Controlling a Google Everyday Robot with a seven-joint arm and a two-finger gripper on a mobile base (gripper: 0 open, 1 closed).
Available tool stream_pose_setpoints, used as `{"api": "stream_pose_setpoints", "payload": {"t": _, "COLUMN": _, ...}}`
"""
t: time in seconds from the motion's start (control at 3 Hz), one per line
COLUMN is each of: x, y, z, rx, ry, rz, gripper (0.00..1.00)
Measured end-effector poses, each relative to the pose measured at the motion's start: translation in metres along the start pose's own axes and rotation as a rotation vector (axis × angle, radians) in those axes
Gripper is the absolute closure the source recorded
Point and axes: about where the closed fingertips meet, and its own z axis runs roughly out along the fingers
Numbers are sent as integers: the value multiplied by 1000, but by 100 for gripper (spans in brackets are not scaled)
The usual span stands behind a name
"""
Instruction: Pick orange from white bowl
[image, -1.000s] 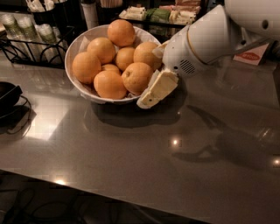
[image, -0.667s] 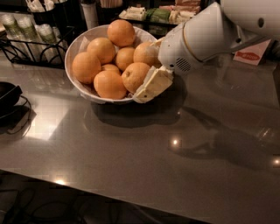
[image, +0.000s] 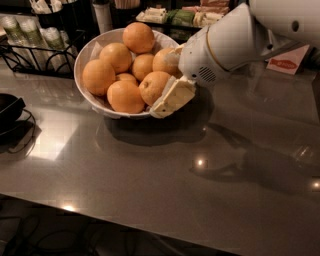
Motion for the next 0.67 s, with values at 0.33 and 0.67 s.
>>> {"api": "stream_pose_setpoints", "payload": {"t": 0.33, "x": 0, "y": -4, "z": 6, "rx": 3, "ry": -10, "rz": 0, "gripper": 25}}
{"api": "stream_pose_setpoints", "payload": {"t": 0.67, "x": -1, "y": -11, "z": 15, "rx": 5, "ry": -10, "rz": -11, "gripper": 25}}
